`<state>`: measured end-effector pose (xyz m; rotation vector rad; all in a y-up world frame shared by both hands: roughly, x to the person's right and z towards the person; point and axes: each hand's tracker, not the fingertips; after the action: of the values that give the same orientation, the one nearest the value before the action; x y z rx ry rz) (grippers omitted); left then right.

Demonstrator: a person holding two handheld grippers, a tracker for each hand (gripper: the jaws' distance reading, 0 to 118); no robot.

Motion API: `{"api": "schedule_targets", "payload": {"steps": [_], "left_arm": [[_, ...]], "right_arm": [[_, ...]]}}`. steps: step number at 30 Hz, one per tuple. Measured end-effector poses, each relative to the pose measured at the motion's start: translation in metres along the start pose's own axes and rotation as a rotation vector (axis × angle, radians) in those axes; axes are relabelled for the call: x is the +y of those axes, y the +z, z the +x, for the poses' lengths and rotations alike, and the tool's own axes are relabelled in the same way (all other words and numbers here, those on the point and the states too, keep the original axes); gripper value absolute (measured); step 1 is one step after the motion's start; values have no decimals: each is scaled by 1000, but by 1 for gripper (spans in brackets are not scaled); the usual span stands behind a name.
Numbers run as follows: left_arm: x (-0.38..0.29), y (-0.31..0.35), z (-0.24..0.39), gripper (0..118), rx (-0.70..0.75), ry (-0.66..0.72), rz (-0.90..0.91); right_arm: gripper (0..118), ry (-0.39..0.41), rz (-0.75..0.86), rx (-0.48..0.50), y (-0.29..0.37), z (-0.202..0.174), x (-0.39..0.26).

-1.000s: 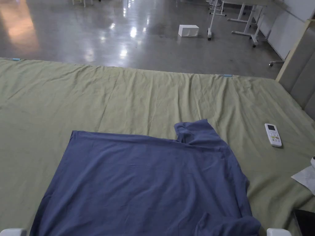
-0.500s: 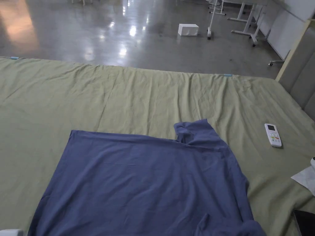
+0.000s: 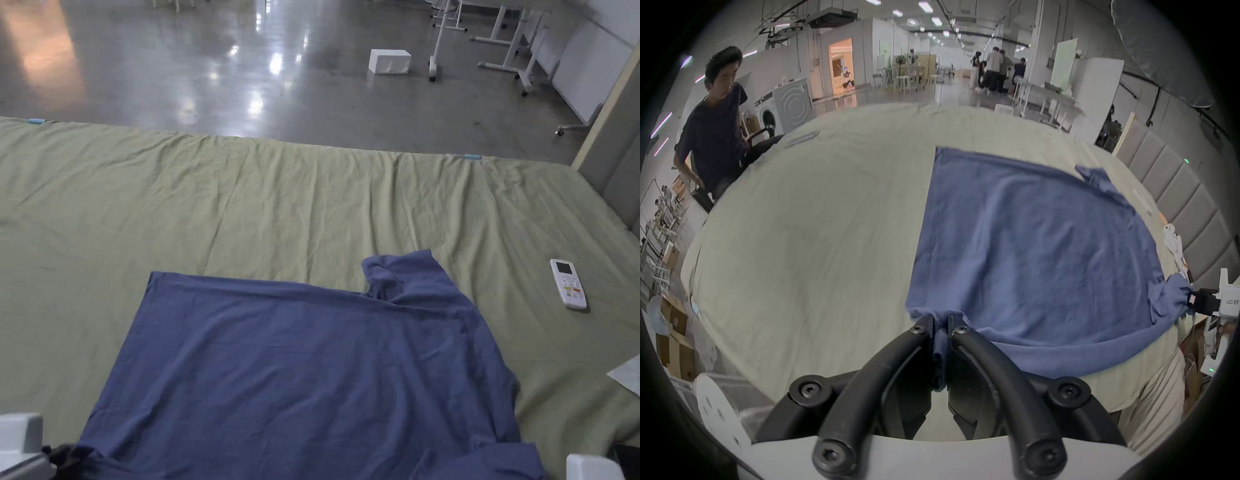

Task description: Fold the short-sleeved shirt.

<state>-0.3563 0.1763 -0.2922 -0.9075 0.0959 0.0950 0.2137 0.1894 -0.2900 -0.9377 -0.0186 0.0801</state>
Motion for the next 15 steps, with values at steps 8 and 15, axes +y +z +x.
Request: {"api": "schedule_targets", "payload": {"steps": [8, 15], "left_arm": [[64, -38, -1, 8, 20, 6, 77], [106, -94, 4, 8, 49, 13, 60]], "right_arm": [[4, -34, 81, -5, -25, -2, 73], [4, -65, 28, -26, -91, -10, 119]]}}
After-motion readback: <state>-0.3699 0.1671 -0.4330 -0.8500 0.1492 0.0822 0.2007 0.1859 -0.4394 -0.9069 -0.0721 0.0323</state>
